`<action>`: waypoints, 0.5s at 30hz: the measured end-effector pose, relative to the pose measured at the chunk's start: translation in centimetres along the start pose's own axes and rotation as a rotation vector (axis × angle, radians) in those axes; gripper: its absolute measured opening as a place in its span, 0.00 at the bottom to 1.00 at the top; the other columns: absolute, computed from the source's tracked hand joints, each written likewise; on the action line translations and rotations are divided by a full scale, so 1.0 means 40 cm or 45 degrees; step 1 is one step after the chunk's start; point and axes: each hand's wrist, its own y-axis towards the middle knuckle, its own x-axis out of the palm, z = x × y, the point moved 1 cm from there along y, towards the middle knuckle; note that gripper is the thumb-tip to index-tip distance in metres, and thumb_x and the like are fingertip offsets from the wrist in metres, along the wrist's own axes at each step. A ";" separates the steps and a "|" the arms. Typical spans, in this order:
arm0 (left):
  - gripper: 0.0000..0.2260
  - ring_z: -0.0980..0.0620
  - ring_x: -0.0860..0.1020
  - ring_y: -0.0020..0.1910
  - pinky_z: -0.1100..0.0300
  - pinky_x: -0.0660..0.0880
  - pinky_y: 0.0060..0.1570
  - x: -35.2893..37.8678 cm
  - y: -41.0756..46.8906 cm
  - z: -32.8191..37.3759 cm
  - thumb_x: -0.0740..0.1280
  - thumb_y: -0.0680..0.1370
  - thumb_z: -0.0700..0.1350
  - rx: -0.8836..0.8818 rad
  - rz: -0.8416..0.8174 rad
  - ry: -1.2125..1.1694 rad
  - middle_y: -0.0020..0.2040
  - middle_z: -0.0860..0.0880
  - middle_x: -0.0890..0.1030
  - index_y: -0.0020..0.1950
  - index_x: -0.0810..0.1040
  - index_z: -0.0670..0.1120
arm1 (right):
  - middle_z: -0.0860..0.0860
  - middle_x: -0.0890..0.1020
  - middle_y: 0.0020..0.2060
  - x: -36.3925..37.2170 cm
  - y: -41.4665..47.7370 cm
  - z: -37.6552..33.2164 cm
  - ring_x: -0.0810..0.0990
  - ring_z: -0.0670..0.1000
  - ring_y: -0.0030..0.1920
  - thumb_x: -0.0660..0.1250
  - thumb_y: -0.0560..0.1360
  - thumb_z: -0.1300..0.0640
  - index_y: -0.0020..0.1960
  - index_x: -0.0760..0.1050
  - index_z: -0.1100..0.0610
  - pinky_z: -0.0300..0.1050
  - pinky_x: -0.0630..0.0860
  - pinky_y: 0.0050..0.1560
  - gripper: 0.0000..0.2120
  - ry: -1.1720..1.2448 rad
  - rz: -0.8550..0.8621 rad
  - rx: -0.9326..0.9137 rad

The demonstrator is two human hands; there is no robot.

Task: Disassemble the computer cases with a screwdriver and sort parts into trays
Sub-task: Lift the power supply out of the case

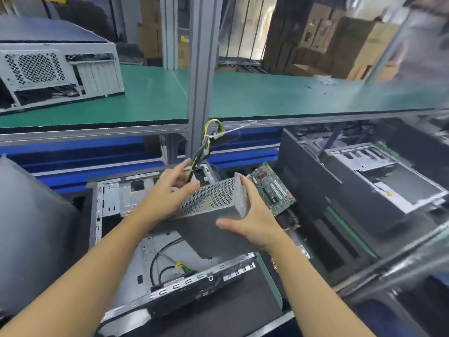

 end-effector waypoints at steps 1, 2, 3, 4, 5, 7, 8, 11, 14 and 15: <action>0.21 0.53 0.75 0.55 0.63 0.71 0.56 0.017 0.008 0.009 0.70 0.76 0.59 0.044 -0.045 0.102 0.53 0.54 0.73 0.66 0.68 0.68 | 0.23 0.60 0.70 -0.005 -0.015 -0.002 0.58 0.27 0.71 0.83 0.61 0.44 0.78 0.55 0.36 0.30 0.60 0.71 0.54 -0.049 0.020 -0.039; 0.18 0.53 0.73 0.54 0.60 0.70 0.58 0.037 0.015 0.023 0.70 0.75 0.60 0.086 -0.080 0.161 0.51 0.53 0.72 0.62 0.69 0.67 | 0.23 0.59 0.70 -0.011 -0.029 -0.002 0.56 0.28 0.73 0.83 0.61 0.45 0.78 0.53 0.35 0.31 0.59 0.71 0.55 -0.083 0.055 -0.063; 0.16 0.53 0.73 0.53 0.60 0.69 0.61 0.058 0.018 0.041 0.70 0.76 0.60 0.136 -0.116 0.192 0.50 0.52 0.71 0.62 0.71 0.64 | 0.23 0.58 0.71 -0.016 -0.042 -0.003 0.55 0.30 0.74 0.82 0.61 0.44 0.78 0.50 0.34 0.36 0.58 0.73 0.56 -0.099 0.100 -0.073; 0.17 0.53 0.72 0.54 0.65 0.67 0.62 0.081 0.018 0.063 0.68 0.76 0.61 0.209 -0.157 0.220 0.52 0.50 0.72 0.63 0.72 0.61 | 0.23 0.56 0.71 -0.021 -0.052 -0.006 0.54 0.31 0.75 0.82 0.61 0.44 0.78 0.47 0.33 0.41 0.58 0.74 0.58 -0.102 0.152 -0.072; 0.21 0.54 0.72 0.56 0.71 0.64 0.62 0.106 0.018 0.087 0.66 0.76 0.63 0.298 -0.216 0.255 0.54 0.48 0.72 0.67 0.72 0.59 | 0.24 0.54 0.73 -0.026 -0.061 -0.009 0.54 0.33 0.75 0.82 0.60 0.44 0.79 0.44 0.33 0.45 0.58 0.75 0.61 -0.091 0.206 -0.073; 0.27 0.54 0.71 0.63 0.68 0.62 0.66 0.156 0.019 0.133 0.59 0.77 0.66 0.455 -0.360 0.348 0.60 0.49 0.72 0.74 0.68 0.57 | 0.30 0.50 0.77 -0.037 -0.075 -0.010 0.55 0.34 0.76 0.81 0.59 0.46 0.79 0.39 0.36 0.48 0.60 0.77 0.64 -0.045 0.325 -0.091; 0.29 0.52 0.70 0.64 0.59 0.63 0.69 0.179 0.021 0.155 0.54 0.76 0.66 0.512 -0.416 0.412 0.61 0.50 0.72 0.75 0.65 0.58 | 0.33 0.50 0.79 -0.045 -0.083 -0.011 0.56 0.36 0.77 0.80 0.58 0.47 0.78 0.37 0.33 0.49 0.61 0.77 0.64 -0.037 0.391 -0.088; 0.27 0.49 0.71 0.63 0.42 0.66 0.66 0.233 0.029 0.209 0.46 0.76 0.67 0.584 -0.512 0.488 0.60 0.52 0.73 0.74 0.62 0.65 | 0.41 0.61 0.78 -0.084 -0.107 -0.011 0.62 0.40 0.76 0.79 0.57 0.47 0.68 0.36 0.18 0.52 0.64 0.75 0.61 -0.023 0.525 -0.060; 0.23 0.54 0.70 0.64 0.40 0.65 0.66 0.278 0.042 0.245 0.46 0.76 0.69 0.642 -0.510 0.412 0.61 0.58 0.71 0.71 0.62 0.70 | 0.43 0.73 0.70 -0.157 -0.127 -0.003 0.71 0.45 0.72 0.81 0.59 0.52 0.73 0.42 0.24 0.53 0.69 0.72 0.60 0.035 0.555 -0.110; 0.23 0.56 0.70 0.64 0.40 0.65 0.66 0.296 0.048 0.258 0.47 0.77 0.70 0.659 -0.494 0.391 0.61 0.60 0.71 0.71 0.64 0.70 | 0.42 0.75 0.66 -0.187 -0.132 -0.002 0.74 0.45 0.69 0.81 0.60 0.54 0.76 0.44 0.29 0.50 0.71 0.70 0.60 0.031 0.552 -0.131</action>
